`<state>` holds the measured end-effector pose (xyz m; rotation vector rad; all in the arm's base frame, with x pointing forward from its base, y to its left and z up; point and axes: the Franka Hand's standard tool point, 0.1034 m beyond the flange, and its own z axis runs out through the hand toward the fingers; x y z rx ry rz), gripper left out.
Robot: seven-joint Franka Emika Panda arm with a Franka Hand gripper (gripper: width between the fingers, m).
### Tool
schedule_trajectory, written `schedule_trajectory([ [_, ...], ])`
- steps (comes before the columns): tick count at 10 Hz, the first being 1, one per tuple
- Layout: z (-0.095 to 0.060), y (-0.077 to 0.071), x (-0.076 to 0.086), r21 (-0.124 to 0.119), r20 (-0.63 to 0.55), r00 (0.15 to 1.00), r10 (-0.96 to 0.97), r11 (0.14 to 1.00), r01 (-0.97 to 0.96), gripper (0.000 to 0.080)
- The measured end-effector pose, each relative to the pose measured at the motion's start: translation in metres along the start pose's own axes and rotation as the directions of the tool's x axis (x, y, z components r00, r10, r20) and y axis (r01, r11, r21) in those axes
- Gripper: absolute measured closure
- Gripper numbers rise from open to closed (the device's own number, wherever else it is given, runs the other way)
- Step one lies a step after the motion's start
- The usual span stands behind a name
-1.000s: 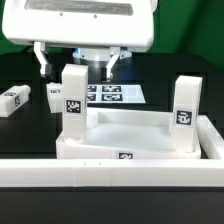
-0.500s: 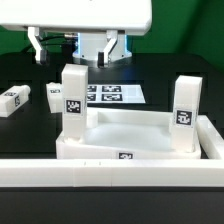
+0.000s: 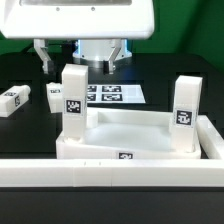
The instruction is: Assemble desk
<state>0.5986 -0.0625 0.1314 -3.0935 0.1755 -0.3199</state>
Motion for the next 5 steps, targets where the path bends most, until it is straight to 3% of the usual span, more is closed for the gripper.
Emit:
schedule_trajectory([
  [4,0.0092,0.0032,-0.0083,0.04,0.254,0.967,-0.004,0.999,-0.007,0.015],
  [5,0.0099,0.0034,-0.0029,0.035,0.229,0.973,-0.005,0.999,-0.004,0.015],
])
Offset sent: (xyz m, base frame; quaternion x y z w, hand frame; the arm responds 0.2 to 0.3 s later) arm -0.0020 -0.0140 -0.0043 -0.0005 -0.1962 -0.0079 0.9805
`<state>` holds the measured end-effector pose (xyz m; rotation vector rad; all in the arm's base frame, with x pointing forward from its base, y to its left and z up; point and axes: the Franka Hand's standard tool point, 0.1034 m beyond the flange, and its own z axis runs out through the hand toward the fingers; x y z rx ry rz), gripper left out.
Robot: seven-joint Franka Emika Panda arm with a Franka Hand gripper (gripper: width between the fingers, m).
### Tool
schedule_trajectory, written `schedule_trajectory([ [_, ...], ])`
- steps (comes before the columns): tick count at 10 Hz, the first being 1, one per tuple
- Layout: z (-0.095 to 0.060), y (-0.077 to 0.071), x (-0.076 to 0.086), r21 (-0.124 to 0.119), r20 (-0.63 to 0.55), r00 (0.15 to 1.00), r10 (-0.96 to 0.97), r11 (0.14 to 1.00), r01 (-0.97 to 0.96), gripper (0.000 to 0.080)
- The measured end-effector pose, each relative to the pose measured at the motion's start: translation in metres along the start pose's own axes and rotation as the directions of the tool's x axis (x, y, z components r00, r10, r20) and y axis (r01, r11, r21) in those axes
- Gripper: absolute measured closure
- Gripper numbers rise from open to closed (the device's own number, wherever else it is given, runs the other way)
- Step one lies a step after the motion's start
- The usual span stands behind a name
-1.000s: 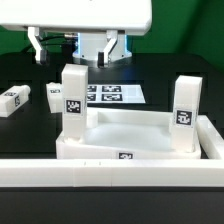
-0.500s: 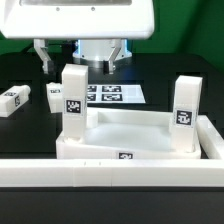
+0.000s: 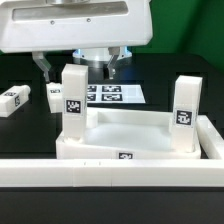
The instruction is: Assemble desk
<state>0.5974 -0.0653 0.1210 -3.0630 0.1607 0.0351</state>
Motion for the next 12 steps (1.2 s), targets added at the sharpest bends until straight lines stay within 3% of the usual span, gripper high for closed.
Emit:
schedule_trajectory([
  [3,0.001,0.001,-0.001,-0.001,0.003,1.0,0.002,1.0,-0.002,0.015],
  [6,0.01,0.021,-0.003,-0.084,0.037,0.998,-0.047,0.995,0.05,0.015],
  [11,0.014,0.016,-0.003,-0.088,0.04,0.998,-0.045,0.995,0.049,0.0162],
  [12,0.014,0.016,-0.003,-0.088,0.04,0.998,-0.045,0.995,0.049,0.0332],
])
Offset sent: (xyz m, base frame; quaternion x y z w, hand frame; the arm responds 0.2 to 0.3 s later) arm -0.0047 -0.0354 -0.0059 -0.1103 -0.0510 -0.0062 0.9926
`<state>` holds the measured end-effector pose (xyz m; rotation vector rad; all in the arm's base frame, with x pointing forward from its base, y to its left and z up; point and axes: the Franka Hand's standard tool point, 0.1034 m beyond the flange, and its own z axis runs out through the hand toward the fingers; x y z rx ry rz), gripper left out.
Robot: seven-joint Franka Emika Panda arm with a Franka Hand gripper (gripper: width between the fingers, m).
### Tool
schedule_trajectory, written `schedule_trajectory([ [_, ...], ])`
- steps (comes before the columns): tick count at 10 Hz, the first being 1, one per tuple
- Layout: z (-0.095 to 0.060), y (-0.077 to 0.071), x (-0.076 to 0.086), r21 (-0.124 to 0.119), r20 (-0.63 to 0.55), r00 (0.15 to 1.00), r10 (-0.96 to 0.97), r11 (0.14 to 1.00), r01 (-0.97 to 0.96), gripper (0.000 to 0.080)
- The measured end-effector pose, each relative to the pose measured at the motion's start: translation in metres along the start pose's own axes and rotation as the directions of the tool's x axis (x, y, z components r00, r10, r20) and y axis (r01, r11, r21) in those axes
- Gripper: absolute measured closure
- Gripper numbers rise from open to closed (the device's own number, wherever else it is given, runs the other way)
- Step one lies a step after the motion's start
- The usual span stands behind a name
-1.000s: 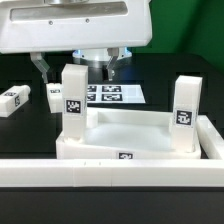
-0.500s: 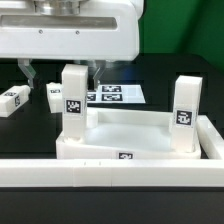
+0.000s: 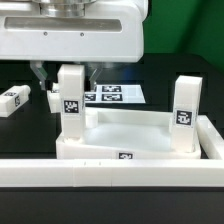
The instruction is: Assemble desk
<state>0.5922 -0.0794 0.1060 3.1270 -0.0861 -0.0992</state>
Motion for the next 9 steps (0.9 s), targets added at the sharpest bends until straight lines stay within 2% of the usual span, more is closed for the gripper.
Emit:
schedule_trajectory([
  [1,0.0003,-0.0003,-0.0001,0.0,0.0,1.0,0.0,1.0,0.0,0.0509],
  [6,0.0008,-0.0008,-0.0002,0.002,0.001,0.999,0.054,0.999,-0.054,0.051],
  [9,0.002,-0.0049,-0.0041,0.027,-0.027,0.935,0.354,0.935,-0.353,0.0509],
])
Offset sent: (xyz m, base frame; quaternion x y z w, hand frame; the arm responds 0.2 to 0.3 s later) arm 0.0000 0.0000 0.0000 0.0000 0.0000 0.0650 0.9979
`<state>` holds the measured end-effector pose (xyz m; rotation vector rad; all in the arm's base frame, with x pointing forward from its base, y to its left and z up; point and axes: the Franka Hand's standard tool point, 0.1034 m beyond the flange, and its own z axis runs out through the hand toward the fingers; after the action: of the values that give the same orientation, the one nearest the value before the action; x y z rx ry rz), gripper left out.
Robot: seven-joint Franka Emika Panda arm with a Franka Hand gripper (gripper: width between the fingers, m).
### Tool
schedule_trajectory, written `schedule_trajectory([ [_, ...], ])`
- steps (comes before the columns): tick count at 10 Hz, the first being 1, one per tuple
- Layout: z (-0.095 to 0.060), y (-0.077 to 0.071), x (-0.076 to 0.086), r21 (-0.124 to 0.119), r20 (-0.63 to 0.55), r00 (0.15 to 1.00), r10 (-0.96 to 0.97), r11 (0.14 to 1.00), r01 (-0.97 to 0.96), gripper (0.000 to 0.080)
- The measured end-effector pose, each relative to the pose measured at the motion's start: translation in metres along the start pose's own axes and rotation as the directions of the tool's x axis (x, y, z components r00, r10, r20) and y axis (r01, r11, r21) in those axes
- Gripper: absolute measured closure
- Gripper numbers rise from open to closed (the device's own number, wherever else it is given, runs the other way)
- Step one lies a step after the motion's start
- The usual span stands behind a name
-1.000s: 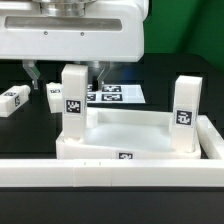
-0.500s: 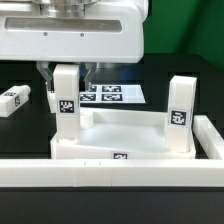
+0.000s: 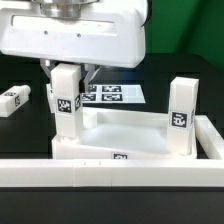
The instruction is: Assemble desk
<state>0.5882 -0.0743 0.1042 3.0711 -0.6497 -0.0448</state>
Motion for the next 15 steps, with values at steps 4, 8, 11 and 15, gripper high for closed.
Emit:
schedule_trajectory([
  [4,0.002,-0.006,-0.002,0.036,0.009,0.903,0.43,0.902,-0.43,0.0509],
  [8,0.002,-0.011,-0.003,0.042,0.028,0.751,0.66,0.75,-0.661,0.0509],
  [11,0.003,-0.015,-0.005,0.036,0.033,0.659,0.752,0.658,-0.752,0.0508],
  [15,0.004,-0.016,-0.005,0.035,0.031,0.676,0.736,0.675,-0.737,0.0279],
])
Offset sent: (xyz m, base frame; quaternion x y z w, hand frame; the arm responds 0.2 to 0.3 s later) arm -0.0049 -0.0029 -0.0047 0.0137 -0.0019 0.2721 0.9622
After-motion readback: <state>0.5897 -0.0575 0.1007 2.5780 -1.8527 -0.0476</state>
